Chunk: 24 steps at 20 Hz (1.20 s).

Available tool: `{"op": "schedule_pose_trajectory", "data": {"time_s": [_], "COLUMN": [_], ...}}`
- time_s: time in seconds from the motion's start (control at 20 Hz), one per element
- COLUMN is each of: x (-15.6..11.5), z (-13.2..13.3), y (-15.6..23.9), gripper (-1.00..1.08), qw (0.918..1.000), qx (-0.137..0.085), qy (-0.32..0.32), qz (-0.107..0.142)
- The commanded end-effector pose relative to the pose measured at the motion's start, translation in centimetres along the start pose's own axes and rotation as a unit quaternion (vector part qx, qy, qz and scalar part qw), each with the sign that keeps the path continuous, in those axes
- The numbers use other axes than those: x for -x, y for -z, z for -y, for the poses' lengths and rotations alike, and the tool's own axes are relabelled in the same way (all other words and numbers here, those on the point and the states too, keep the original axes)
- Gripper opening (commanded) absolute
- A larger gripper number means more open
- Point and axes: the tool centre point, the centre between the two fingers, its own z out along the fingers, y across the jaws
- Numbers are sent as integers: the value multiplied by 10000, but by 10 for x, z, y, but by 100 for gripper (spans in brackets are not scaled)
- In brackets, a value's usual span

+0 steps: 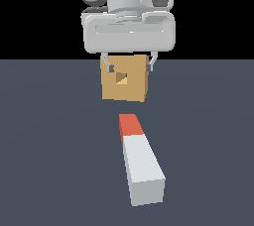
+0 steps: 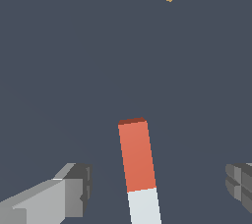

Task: Insert the peg into the horizontal hole in a box.

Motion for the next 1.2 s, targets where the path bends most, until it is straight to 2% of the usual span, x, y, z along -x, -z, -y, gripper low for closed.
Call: {"op": "schedule_pose_trajectory", "data": {"time_s": [0.0, 0.25, 0.5, 1.15], "x": [0, 6, 26, 118], "z": [0, 0, 0, -6], "y": [0, -4, -18, -81], "gripper": [100, 100, 100, 100], "qw": [10000, 10000, 9999, 9983], "qx": [0, -6, -25, -111], "qy": [0, 31, 125, 564], "qz": [0, 4, 16, 74]}}
